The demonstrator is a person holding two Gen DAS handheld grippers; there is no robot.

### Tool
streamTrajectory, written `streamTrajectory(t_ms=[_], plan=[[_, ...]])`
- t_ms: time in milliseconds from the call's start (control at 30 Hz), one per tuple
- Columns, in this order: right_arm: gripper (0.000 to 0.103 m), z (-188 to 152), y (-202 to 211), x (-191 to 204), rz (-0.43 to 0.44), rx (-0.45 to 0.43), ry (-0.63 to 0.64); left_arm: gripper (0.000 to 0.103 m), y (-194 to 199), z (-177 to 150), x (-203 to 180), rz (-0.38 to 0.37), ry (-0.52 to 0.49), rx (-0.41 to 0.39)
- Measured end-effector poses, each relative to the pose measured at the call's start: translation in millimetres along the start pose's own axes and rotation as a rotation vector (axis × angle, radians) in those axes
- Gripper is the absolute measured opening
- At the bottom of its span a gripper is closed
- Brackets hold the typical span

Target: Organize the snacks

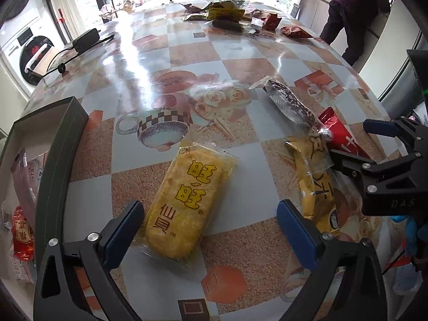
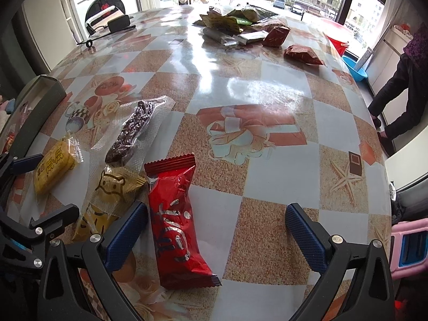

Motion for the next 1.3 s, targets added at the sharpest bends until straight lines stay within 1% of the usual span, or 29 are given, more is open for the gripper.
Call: streamTrajectory(t_ms=[33, 67, 100, 133, 167, 200, 233, 267, 300, 333, 400, 500, 567, 633, 733, 867, 933, 967, 1000, 1033, 1100, 1267, 1300], plan=[[0.103, 0, -1, 1, -0.001, 0.018, -0.005, 0.086, 2, 1, -2, -0.006, -0.008, -0.004], [0.102, 0, -1, 1, -0.004, 0.032, -0.007, 0.081, 4, 1, -5, -0.011, -0.013, -0.007], [0.100, 0, -1, 3, -0.005, 0.037, -0.004, 0.071, 6, 2, -6, -0.015, -0.014, -0.010], [0.094, 0, 1, 5, 0.000, 0.037, 0.001, 0.066, 7, 2, -8, -0.018, -0.014, -0.010], [0.091, 0, 3, 7, 0.006, 0.036, 0.009, 0.051, 8, 3, -9, -0.021, -0.014, -0.010], [0.082, 0, 5, 11, 0.014, 0.034, 0.017, 0.040, 9, 4, -10, -0.027, -0.012, -0.010], [0.067, 0, 7, 15, 0.024, 0.031, 0.029, 0.040, 9, 5, -10, -0.039, -0.003, -0.004], [0.056, 2, 10, 19, 0.035, 0.025, 0.044, 0.040, 10, 5, -10, -0.044, 0.005, -0.005], [0.028, 2, 13, 23, 0.042, 0.020, 0.053, 0.039, 10, 5, -9, -0.048, 0.013, -0.007], [0.023, 2, 14, 27, 0.051, 0.024, 0.061, 0.039, 12, 3, -8, -0.052, 0.026, -0.010], [0.023, 1, 17, 29, 0.068, 0.023, 0.048, 0.039, 17, 1, -7, -0.062, 0.046, -0.016], [0.023, 1, 25, 24, 0.140, 0.012, -0.053, 0.040, 30, -1, -5, -0.054, 0.041, -0.042], [0.023, 3, 32, 19, 0.170, 0.006, -0.106, 0.040, 41, 2, -4, -0.055, 0.037, -0.068], [0.023, 7, 39, 16, 0.185, -0.003, -0.132, 0.040, 52, 7, -2, -0.057, 0.036, -0.097], [0.023, 16, 50, 17, 0.200, -0.021, -0.142, 0.040, 67, 14, 3, -0.059, 0.045, -0.137], [0.023, 28, 56, 27, 0.193, -0.036, -0.123, 0.040, 84, 18, 13, -0.051, 0.055, -0.174], [0.024, 28, 54, 30, 0.169, -0.018, -0.108, 0.040, 89, 17, 18, -0.048, 0.060, -0.182], [0.024, 25, 49, 31, 0.163, 0.010, -0.100, 0.040, 91, 16, 20, -0.046, 0.063, -0.185], [0.028, 21, 44, 30, 0.156, 0.039, -0.093, 0.040, 93, 14, 23, -0.043, 0.065, -0.187], [0.041, 15, 38, 28, 0.132, 0.067, -0.084, 0.040, 95, 12, 25, -0.040, 0.067, -0.189], [0.059, 7, 31, 26, 0.110, 0.082, -0.065, 0.040, 98, 9, 28, -0.039, 0.071, -0.193], [0.058, -8, 19, 21, 0.076, 0.122, -0.042, 0.040, 102, 6, 33, -0.035, 0.078, -0.197], [0.054, -9, 16, 19, 0.066, 0.127, -0.041, 0.040, 103, 6, 34, -0.036, 0.080, -0.200]])
Point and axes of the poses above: each gripper's, at about its wrist camera, not at the fingertips, and y roughly against the way its jaws point, x to its left, z to its top, the point moved 6 cm from there along -y, roughly the way its jaws point, and after that the axes turned 15 degrees about -x, right-handed, at the moved point
